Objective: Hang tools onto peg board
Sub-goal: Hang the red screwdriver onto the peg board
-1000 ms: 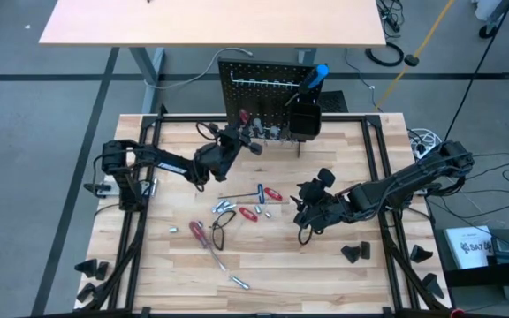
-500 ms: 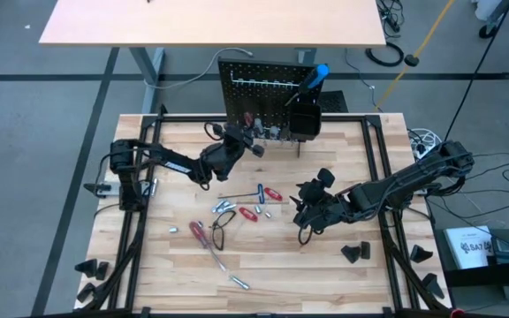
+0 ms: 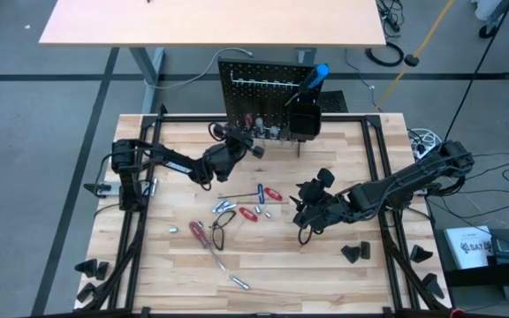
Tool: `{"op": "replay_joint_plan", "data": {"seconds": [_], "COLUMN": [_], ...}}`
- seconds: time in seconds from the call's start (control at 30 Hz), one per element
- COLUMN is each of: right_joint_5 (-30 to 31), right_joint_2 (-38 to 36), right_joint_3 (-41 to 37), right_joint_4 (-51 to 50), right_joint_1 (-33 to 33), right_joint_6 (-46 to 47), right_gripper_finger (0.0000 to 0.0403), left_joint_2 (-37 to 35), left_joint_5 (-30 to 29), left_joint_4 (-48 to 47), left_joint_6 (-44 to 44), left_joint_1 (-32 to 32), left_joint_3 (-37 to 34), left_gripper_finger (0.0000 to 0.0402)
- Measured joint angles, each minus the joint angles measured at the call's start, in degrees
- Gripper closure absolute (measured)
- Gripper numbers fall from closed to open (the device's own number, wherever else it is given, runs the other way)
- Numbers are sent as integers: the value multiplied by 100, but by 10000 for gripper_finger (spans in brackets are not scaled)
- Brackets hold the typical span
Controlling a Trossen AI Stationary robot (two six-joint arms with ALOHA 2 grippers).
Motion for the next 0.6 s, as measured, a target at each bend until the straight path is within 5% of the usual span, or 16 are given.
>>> {"op": "replay_joint_plan", "data": {"seconds": [0.2, 0.43, 0.6], "right_joint_5": [-2, -4, -28], "right_joint_2": [0, 0, 0], "right_joint_3": [0, 0, 0], "right_joint_4": [18, 18, 18], "right_joint_1": [0, -1, 0], "right_joint_6": [0, 0, 0], "right_gripper_finger": [211, 211, 211], "left_joint_2": [0, -2, -2], "left_joint_5": [-20, -38, -40], "left_joint_4": [-60, -57, -37], "left_joint_6": [0, -2, 3], "left_joint_1": [0, 0, -88], "left_joint_3": [0, 0, 0], "left_gripper_finger": [310, 183, 151]}}
